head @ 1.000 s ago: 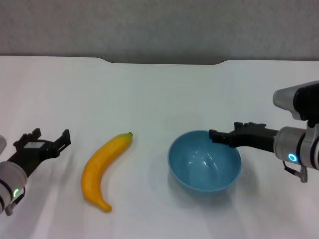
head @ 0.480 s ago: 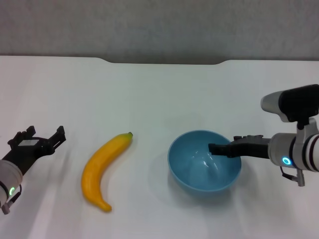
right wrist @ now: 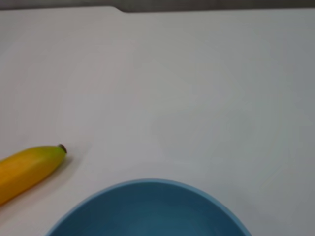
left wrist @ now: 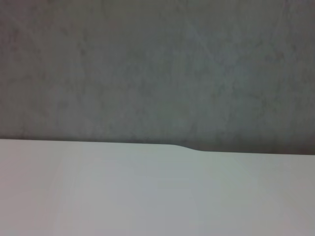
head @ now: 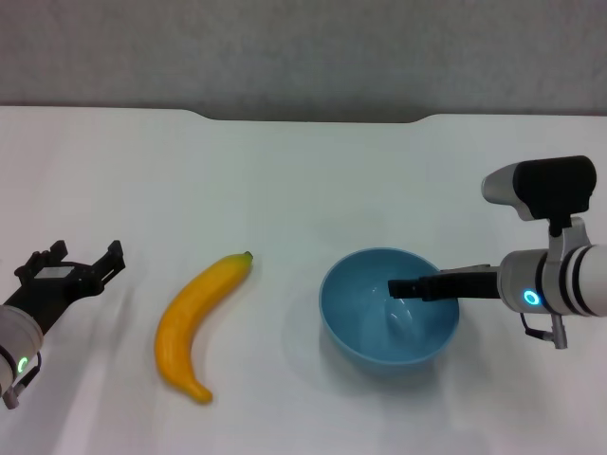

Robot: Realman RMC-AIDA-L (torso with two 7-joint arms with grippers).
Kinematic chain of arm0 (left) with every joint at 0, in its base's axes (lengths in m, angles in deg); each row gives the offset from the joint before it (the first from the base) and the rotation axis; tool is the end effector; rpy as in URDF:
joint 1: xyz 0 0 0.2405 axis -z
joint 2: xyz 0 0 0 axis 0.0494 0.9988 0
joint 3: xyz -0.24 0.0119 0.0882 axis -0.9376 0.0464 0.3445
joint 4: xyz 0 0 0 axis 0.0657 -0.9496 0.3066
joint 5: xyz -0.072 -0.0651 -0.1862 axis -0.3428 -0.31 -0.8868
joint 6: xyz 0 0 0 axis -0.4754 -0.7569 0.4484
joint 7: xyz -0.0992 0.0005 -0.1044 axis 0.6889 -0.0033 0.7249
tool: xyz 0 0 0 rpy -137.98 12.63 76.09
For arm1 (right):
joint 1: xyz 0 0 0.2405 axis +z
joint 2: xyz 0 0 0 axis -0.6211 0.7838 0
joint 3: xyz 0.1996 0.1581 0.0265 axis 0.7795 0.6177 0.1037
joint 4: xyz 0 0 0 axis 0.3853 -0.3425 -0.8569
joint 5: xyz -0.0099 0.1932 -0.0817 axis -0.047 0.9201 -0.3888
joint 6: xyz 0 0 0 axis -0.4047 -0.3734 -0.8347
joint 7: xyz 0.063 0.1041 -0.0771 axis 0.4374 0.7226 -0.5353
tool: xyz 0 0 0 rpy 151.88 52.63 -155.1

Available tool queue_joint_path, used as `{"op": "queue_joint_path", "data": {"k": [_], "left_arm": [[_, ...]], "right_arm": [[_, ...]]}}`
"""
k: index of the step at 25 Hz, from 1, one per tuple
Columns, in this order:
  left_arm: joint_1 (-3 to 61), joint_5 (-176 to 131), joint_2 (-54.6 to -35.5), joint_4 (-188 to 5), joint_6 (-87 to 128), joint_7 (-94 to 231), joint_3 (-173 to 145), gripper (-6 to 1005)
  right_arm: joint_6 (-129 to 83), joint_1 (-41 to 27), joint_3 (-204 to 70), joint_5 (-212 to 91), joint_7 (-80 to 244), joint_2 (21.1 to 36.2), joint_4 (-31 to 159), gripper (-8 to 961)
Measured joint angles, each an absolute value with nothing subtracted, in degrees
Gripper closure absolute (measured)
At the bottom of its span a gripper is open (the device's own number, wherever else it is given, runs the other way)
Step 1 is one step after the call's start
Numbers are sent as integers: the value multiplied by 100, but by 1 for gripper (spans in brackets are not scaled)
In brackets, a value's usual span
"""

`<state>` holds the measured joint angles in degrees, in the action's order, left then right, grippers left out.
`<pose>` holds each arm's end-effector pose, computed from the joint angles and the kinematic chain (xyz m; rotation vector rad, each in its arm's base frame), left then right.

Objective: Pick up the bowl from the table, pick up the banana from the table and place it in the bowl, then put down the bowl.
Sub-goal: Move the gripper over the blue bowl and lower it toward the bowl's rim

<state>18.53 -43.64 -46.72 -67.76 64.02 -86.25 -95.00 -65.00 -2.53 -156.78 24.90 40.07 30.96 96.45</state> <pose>-0.3533 0.3497 -0.0275 -1.7302 -0.9071 -0.5053 0.2673 0.3932 -0.0747 -2.2282 1.2786 0.0851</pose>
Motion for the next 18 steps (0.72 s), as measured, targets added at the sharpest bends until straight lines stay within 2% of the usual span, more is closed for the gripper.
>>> {"op": "queue_joint_path", "data": {"k": [7,18], "left_arm": [[1849,-4365,-4672,-6777,6402,-8625,-9502,137],[1844,-4382,-4676,-6781,6403,-8626,-9570,136]], "right_arm": [[-6755,58,-15603,2475,4084,3076,9288,61],[-6783,0,-15333,2178,4086,3080,9347,64]]}}
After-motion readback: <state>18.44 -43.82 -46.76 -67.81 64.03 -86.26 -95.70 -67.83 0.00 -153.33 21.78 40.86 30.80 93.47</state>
